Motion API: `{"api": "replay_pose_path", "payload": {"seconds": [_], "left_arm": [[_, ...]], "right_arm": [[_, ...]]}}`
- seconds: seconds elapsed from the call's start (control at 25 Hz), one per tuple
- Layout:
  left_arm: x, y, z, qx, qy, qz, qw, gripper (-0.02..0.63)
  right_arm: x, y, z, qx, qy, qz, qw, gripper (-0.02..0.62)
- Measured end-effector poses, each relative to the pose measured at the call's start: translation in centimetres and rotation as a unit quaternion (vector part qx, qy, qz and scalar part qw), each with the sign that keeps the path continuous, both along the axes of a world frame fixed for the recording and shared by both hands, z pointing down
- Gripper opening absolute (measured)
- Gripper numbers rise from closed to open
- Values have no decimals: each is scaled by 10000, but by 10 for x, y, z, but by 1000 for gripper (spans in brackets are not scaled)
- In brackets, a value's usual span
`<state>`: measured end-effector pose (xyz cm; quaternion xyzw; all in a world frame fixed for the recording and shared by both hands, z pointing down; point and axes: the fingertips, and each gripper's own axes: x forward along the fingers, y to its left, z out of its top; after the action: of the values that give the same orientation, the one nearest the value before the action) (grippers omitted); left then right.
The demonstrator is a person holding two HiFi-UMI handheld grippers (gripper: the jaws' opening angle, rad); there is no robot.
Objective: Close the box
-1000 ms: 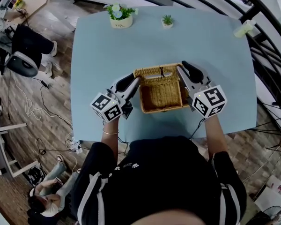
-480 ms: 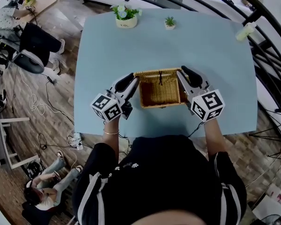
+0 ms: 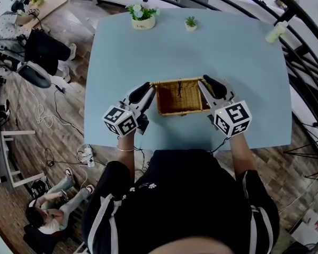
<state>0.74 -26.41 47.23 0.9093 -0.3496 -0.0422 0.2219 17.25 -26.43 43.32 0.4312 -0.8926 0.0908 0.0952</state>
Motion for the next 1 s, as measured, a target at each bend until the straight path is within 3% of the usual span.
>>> {"api": "replay_pose_path", "payload": {"seconds": [1.0], "left_arm": [[0,36,16,-578,54,-383,9976,77]], "right_arm": [[-1,35,26,-390,21,-188,9991,98]]}}
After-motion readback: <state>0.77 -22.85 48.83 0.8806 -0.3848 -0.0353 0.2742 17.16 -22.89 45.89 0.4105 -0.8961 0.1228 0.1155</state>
